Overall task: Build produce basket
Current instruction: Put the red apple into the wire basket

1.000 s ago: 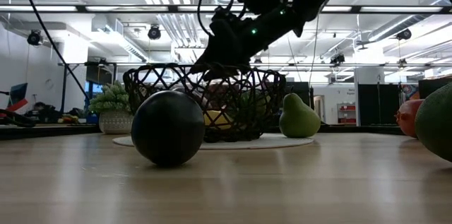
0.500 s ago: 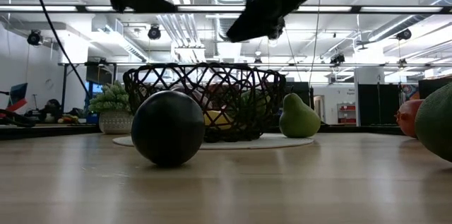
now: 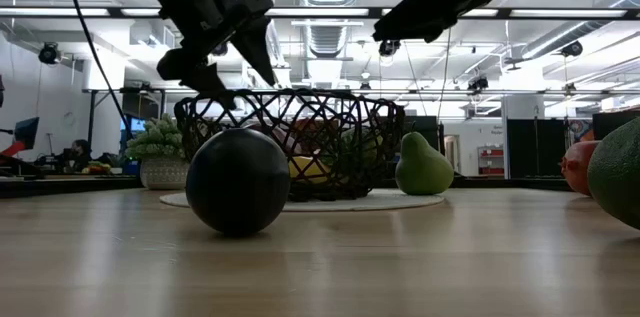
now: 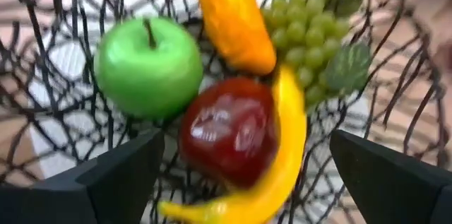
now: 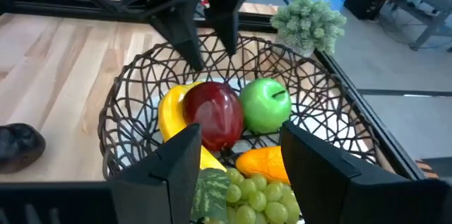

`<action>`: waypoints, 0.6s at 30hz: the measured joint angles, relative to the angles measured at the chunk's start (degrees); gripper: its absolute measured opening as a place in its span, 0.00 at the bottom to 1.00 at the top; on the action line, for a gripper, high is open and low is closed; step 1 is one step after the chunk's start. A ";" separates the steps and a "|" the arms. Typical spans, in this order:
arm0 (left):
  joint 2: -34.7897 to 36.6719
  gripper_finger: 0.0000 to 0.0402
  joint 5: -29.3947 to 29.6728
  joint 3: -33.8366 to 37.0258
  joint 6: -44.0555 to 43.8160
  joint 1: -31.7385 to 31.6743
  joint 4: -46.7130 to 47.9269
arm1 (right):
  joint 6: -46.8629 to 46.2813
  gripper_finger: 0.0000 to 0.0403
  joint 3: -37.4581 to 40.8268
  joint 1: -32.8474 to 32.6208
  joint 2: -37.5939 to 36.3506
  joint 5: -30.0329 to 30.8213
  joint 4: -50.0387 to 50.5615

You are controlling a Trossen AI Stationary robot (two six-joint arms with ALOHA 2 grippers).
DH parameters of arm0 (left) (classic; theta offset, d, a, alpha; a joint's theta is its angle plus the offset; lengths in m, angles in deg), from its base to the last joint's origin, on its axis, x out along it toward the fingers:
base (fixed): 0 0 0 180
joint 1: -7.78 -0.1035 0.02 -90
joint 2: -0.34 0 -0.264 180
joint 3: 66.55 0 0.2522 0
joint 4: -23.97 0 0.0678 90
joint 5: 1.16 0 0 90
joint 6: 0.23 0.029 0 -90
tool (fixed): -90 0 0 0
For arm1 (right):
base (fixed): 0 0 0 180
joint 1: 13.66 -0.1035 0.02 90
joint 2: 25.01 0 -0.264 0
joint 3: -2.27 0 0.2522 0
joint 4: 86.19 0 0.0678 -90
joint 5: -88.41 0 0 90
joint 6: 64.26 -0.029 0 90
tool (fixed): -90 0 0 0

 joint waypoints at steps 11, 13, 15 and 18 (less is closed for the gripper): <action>-6.04 0.96 -9.11 -0.05 -1.36 -3.73 -1.96 | 1.51 0.45 2.67 -0.02 -3.02 -0.40 -0.53; -6.49 0.96 -9.77 0.14 -1.16 -3.81 -1.50 | 1.24 0.45 2.71 -0.04 -2.69 -0.44 -0.94; -6.89 0.96 -9.78 0.25 -0.94 -3.95 -1.40 | 1.23 0.45 3.04 -0.06 -2.54 -0.42 -0.46; -7.24 0.96 -9.53 0.54 -0.14 -4.58 -1.72 | 0.88 0.45 3.07 -0.04 -2.18 -0.42 -0.83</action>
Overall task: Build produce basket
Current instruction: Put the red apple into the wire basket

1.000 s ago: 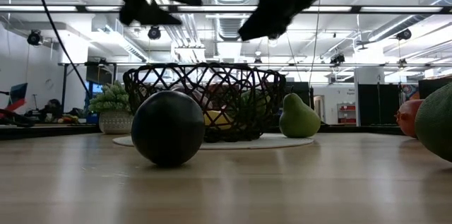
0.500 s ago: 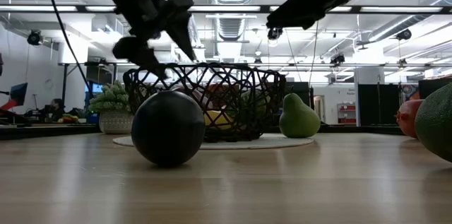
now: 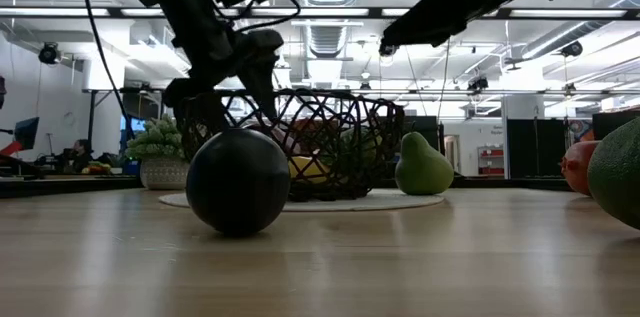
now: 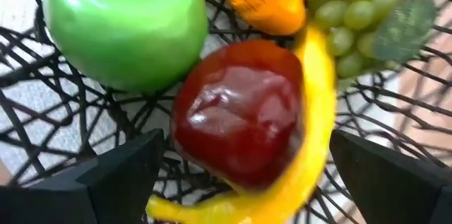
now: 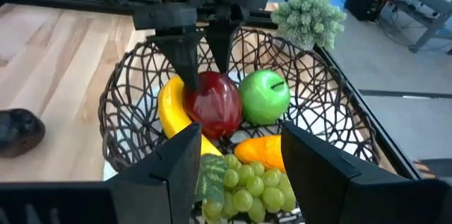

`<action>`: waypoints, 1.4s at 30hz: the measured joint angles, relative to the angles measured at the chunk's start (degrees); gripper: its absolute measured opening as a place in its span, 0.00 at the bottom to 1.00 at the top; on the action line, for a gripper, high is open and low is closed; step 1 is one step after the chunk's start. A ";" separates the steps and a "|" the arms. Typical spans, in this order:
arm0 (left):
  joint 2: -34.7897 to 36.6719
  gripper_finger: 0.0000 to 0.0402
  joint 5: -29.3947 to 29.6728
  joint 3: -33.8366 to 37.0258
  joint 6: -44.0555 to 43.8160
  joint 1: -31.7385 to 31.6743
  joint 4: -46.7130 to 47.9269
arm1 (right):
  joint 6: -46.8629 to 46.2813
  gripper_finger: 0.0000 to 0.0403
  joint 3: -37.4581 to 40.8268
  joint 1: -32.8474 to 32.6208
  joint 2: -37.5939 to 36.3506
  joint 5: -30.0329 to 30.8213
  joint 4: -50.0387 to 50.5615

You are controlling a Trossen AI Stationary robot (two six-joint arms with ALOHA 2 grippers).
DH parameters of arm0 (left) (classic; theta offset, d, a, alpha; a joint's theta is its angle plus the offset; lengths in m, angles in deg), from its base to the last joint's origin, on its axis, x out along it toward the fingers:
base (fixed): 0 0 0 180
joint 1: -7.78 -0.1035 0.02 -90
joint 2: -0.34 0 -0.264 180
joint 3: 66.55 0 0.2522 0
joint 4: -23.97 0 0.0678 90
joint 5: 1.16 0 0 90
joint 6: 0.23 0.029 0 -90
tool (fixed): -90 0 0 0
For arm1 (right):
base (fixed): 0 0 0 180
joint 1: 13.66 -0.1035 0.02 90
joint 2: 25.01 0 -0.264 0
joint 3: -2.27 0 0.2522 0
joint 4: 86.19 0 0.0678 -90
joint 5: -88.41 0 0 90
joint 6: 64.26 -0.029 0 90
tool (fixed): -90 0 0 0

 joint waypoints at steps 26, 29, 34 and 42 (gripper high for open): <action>-1.36 0.69 3.51 -0.33 1.89 -0.47 -4.40 | 0.45 0.45 0.17 -0.11 0.63 0.04 -0.88; -1.35 0.63 3.35 -1.46 1.76 -0.22 -4.42 | 1.28 0.45 0.20 -0.11 0.63 0.39 -0.87; -1.33 0.60 3.08 -3.36 2.01 -0.22 -3.98 | 1.96 0.45 0.49 -0.11 0.63 0.45 -0.59; -1.33 0.59 2.85 -10.14 2.91 -0.22 10.69 | 2.40 0.45 1.86 -0.11 0.63 0.46 -0.70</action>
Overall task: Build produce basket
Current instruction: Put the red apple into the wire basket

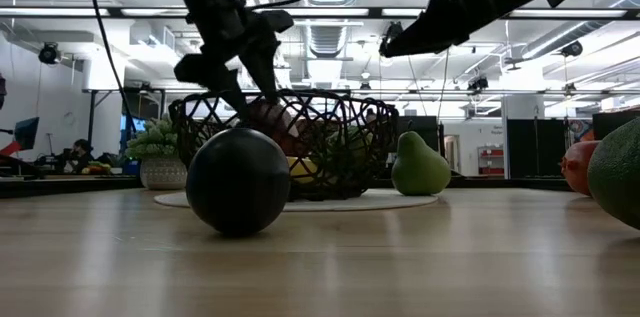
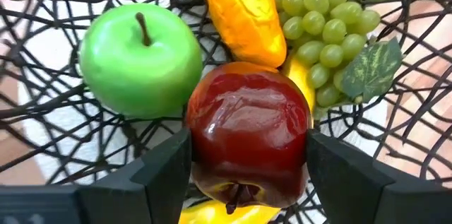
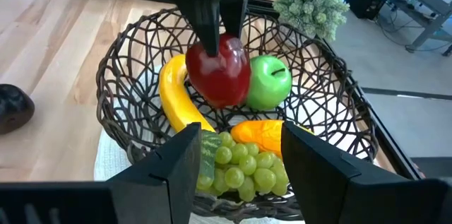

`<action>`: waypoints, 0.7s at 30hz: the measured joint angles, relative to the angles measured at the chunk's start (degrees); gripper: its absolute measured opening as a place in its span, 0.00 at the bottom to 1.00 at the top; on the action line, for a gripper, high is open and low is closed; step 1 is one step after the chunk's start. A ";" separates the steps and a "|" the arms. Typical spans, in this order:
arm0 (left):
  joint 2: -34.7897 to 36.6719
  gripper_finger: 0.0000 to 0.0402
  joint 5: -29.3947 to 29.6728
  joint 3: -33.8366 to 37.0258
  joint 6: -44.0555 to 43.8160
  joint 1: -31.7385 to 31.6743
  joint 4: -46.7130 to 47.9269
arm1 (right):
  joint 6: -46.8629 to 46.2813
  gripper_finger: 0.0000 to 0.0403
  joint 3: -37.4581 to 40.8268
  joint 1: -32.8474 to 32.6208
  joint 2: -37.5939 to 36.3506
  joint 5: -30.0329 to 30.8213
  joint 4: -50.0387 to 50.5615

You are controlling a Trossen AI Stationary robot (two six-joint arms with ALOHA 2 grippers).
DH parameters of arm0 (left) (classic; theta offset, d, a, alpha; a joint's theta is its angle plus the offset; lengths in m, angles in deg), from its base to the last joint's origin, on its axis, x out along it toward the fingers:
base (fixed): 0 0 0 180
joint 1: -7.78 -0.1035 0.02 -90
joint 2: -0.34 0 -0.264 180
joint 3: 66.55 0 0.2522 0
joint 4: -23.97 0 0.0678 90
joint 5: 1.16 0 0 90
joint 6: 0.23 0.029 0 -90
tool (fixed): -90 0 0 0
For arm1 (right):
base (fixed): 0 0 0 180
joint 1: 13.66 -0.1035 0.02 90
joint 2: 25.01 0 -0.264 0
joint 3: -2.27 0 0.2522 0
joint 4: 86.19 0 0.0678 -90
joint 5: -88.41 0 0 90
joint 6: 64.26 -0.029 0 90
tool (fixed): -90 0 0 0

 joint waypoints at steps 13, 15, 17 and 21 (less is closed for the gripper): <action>-2.79 0.59 -9.10 -11.29 1.22 -0.34 22.73 | 0.26 0.45 0.00 0.02 0.00 0.04 -0.09; -4.72 0.59 -10.07 -14.27 3.33 -0.85 27.47 | 0.60 0.45 0.00 0.02 0.00 0.04 -0.09; -6.92 0.59 -10.30 -17.16 5.12 -1.65 31.87 | 1.05 0.45 0.00 0.02 0.00 0.06 -0.09; -10.95 0.59 -10.42 -21.43 9.39 -3.26 35.54 | 1.18 0.45 0.10 0.02 0.00 0.06 -0.09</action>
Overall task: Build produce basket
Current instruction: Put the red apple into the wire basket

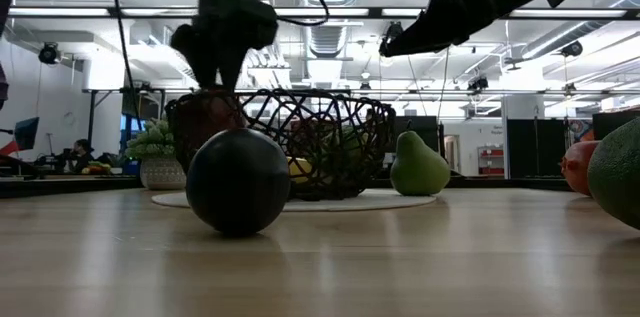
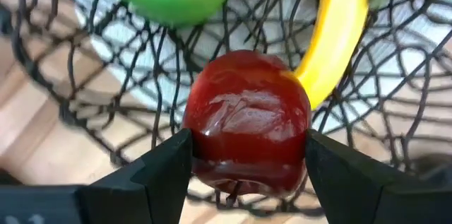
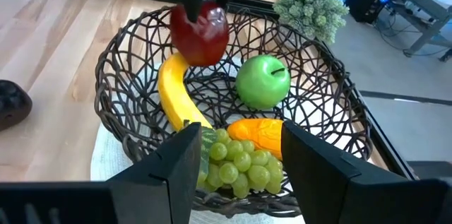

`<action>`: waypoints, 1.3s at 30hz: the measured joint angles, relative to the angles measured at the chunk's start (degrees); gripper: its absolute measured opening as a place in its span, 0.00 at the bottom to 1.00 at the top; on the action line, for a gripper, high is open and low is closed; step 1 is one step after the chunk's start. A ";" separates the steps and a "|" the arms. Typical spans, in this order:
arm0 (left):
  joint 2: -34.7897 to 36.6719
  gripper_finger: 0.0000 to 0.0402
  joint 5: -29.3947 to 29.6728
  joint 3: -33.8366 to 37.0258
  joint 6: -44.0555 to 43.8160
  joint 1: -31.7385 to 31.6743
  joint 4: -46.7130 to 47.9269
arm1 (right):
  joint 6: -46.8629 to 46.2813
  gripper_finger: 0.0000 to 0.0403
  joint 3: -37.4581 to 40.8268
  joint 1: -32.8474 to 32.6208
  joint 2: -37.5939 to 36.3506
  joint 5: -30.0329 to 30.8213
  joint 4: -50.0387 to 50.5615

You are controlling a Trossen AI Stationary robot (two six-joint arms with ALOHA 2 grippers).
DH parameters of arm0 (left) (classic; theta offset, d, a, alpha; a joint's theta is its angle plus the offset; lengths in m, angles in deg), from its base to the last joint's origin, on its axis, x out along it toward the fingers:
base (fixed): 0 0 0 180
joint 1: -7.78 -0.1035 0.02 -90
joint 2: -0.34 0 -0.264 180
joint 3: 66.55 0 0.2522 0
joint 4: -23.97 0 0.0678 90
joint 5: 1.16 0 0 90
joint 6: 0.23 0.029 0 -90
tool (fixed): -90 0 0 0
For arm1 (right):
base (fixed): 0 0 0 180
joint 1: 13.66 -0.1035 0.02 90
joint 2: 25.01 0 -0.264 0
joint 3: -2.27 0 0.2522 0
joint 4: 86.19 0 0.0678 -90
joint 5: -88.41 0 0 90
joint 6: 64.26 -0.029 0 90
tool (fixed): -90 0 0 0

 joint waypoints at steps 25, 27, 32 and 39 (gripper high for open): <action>-14.42 0.59 -1.22 -9.37 11.78 -4.39 -5.46 | 0.26 0.45 0.40 0.00 0.00 -0.01 0.05; -14.54 0.59 -0.97 -9.35 12.74 -4.39 -7.25 | 0.25 0.45 0.40 0.00 0.00 -0.01 0.05; -14.56 0.59 -1.09 -9.31 13.50 -4.28 -7.94 | 0.20 0.45 0.40 0.00 0.00 -0.01 0.05; -14.56 0.59 -1.21 -9.26 13.94 -4.28 -8.41 | 0.22 0.45 0.69 0.00 0.00 -0.01 0.07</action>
